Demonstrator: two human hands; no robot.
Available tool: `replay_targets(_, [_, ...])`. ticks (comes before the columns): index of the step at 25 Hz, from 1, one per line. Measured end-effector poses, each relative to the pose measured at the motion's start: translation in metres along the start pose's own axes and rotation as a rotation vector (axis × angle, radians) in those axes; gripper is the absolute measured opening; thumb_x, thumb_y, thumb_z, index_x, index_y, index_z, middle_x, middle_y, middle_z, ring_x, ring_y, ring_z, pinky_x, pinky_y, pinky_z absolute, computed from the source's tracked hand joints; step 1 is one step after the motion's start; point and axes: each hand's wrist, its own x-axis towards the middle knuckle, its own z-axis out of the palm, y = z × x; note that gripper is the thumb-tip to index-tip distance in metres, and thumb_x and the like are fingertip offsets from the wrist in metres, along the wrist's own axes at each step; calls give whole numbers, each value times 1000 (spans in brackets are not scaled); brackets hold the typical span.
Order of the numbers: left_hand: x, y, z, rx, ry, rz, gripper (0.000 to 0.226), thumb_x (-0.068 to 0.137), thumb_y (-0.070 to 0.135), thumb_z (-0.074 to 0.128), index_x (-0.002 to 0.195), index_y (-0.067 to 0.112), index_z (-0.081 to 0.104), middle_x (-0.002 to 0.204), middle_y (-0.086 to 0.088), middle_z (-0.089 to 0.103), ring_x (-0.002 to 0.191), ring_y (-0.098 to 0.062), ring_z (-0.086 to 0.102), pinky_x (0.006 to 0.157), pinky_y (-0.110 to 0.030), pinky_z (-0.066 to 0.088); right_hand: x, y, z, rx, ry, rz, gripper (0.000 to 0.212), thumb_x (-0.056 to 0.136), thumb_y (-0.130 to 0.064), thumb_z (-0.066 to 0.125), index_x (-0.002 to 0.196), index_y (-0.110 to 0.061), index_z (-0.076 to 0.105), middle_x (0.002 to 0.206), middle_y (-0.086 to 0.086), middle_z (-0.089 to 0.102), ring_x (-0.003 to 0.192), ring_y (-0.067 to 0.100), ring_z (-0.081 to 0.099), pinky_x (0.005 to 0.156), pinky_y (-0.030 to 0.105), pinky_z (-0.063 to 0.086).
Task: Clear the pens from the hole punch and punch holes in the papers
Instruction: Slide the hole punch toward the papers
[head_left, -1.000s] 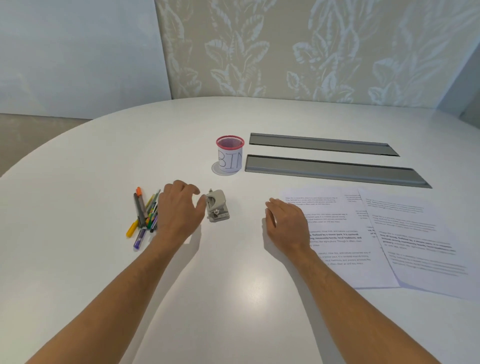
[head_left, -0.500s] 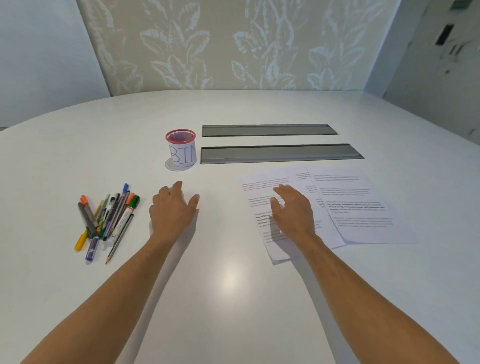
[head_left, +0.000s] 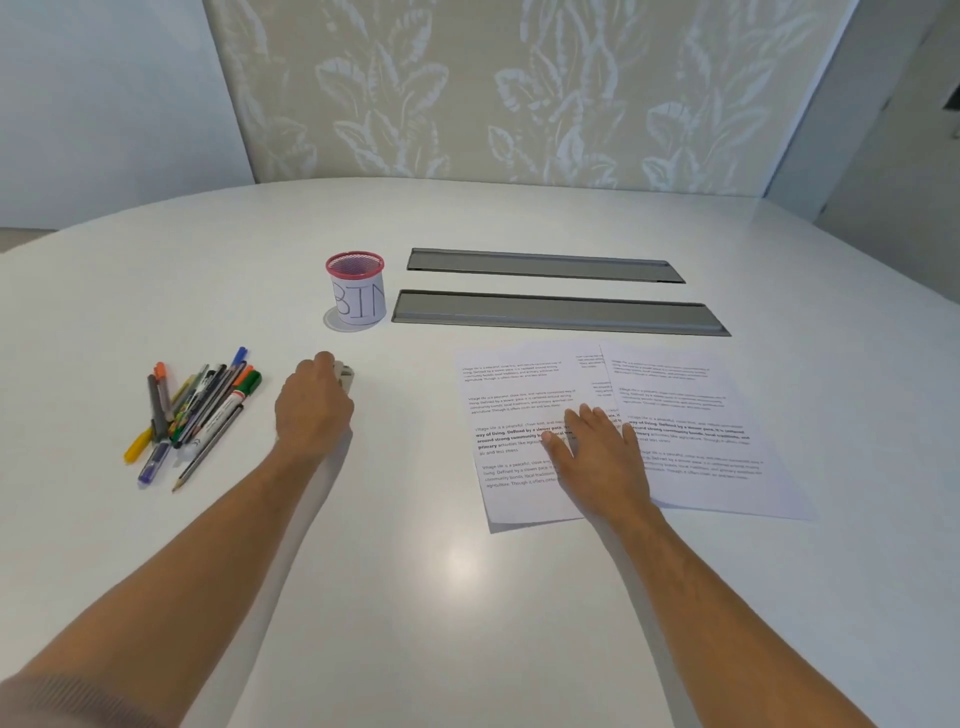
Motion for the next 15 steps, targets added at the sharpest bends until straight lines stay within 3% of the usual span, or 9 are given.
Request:
replay_targets(4, [-8, 6, 3, 196, 37, 43, 22, 78, 2, 58, 99, 7, 59, 95, -15, 65, 91, -36, 56, 70, -38, 36, 3, 3, 3, 11, 4, -3, 66, 99, -57, 21, 152, -20, 29, 162, 1, 23, 151, 17, 12, 122, 46, -1])
replay_targets(8, [-16, 18, 7, 357, 75, 50, 19, 78, 6, 55, 95, 13, 62, 96, -7, 64, 98, -32, 49, 72, -38, 25, 5, 4, 4, 7, 12, -12, 66, 99, -56, 21, 152, -19, 29, 162, 1, 23, 151, 18, 13, 122, 47, 0])
replay_targets(15, [-12, 17, 11, 143, -31, 119, 42, 77, 1, 60, 112, 23, 65, 111, -7, 64, 107, -32, 48, 77, -38, 36, 4, 5, 3, 26, 16, -18, 65, 99, -55, 22, 152, -18, 29, 162, 2, 23, 151, 18, 12, 122, 47, -1])
